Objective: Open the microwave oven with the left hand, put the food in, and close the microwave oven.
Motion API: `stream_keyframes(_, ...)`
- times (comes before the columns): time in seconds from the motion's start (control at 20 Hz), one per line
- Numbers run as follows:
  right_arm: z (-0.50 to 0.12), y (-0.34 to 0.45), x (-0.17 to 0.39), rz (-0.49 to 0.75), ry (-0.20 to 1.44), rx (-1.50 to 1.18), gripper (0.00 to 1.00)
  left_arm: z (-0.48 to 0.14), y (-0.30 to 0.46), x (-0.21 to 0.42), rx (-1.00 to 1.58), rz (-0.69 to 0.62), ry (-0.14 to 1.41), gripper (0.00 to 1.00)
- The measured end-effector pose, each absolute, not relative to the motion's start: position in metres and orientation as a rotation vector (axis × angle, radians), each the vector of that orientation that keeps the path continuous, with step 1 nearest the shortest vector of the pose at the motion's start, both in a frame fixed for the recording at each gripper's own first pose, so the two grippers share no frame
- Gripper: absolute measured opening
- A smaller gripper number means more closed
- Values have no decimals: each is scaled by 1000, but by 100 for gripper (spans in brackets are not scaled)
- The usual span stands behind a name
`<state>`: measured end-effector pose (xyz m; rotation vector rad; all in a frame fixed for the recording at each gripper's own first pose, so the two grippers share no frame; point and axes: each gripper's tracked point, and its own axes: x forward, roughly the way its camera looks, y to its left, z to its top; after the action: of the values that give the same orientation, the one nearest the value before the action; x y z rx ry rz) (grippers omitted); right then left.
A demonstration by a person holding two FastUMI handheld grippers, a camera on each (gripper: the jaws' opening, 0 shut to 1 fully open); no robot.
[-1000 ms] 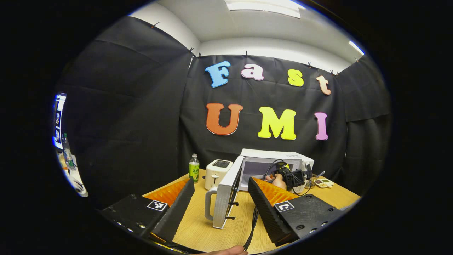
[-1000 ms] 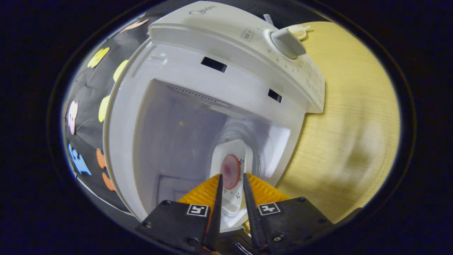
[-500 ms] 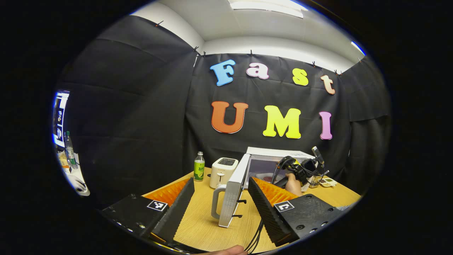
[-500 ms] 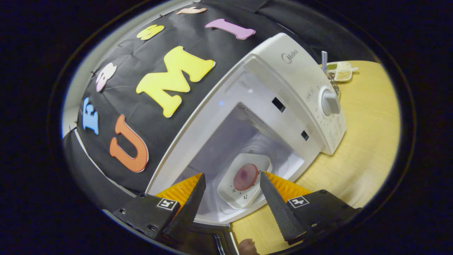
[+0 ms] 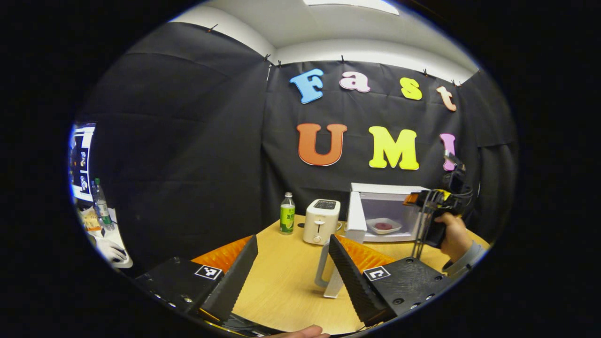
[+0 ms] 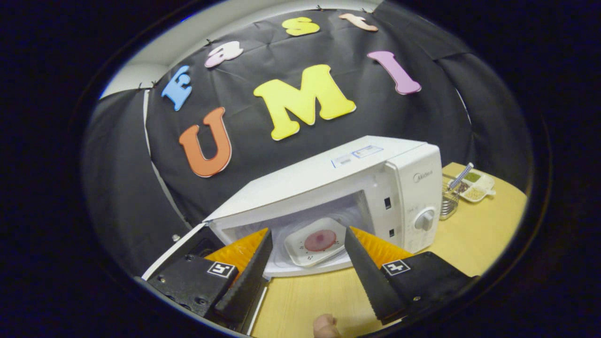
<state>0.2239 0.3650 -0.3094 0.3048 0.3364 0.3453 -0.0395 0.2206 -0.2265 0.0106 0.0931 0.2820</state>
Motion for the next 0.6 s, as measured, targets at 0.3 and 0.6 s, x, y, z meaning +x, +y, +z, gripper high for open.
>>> stream_keyframes(0.3,-232,321,163,418,202,167,100,-233,245,-19,5,288,81,94)
stream_keyframes(0.6,-184,259,106,416,92,80,100,-251,265,5,36,333,90,58)
